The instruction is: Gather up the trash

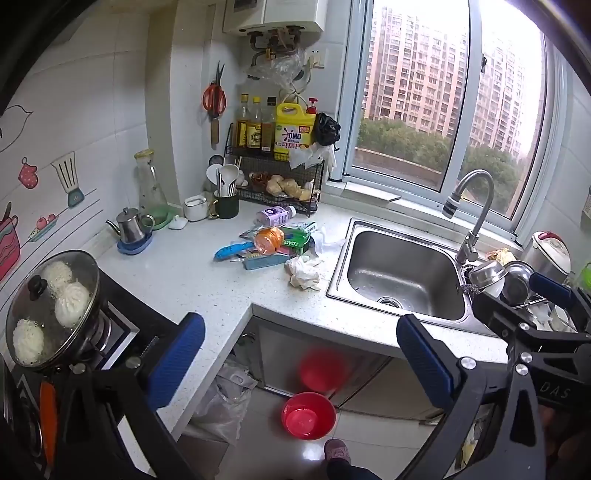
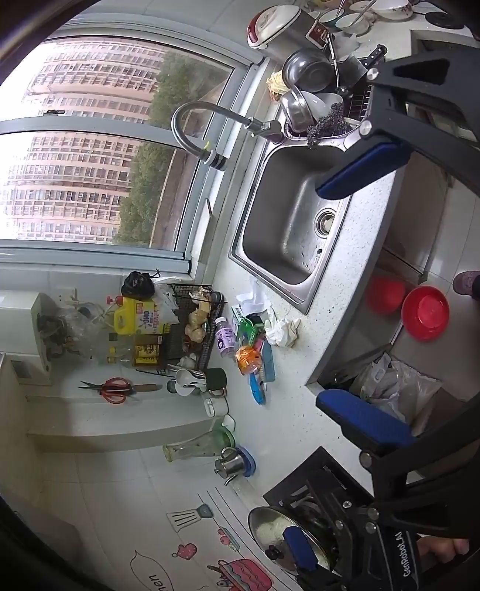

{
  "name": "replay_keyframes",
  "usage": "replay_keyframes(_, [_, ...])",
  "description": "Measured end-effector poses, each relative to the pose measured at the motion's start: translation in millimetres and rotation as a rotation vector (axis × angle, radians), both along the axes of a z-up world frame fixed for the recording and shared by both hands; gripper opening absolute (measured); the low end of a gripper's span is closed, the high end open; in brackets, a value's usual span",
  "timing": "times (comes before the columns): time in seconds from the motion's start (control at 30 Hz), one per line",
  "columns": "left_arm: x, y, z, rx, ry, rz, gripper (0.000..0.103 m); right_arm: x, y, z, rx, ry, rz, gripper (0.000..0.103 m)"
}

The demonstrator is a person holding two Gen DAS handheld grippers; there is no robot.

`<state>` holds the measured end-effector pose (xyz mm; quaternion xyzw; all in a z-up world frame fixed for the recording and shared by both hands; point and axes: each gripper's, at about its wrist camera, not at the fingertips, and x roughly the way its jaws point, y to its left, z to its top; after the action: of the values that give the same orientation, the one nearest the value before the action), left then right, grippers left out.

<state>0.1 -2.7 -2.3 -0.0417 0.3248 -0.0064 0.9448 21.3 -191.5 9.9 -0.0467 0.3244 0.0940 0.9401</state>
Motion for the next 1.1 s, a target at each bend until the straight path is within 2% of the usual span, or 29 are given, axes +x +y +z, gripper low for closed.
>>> replay_keyframes(0.7, [4, 1, 1, 0.014, 0.011, 0.002, 0.103, 4, 0, 0, -0.006, 0.018, -0.003, 0.102])
replay_keyframes(0.9, [3, 3, 1, -0.001, 0.003, 0.024, 0.103, 6, 0, -1, -0.009, 0.023, -0.012, 0.102])
replay_keyframes(1.1, [6, 3, -3, 0.017, 0.024, 0.058, 0.103, 8, -2, -2, -0.003, 0.03, -0.02, 0.102])
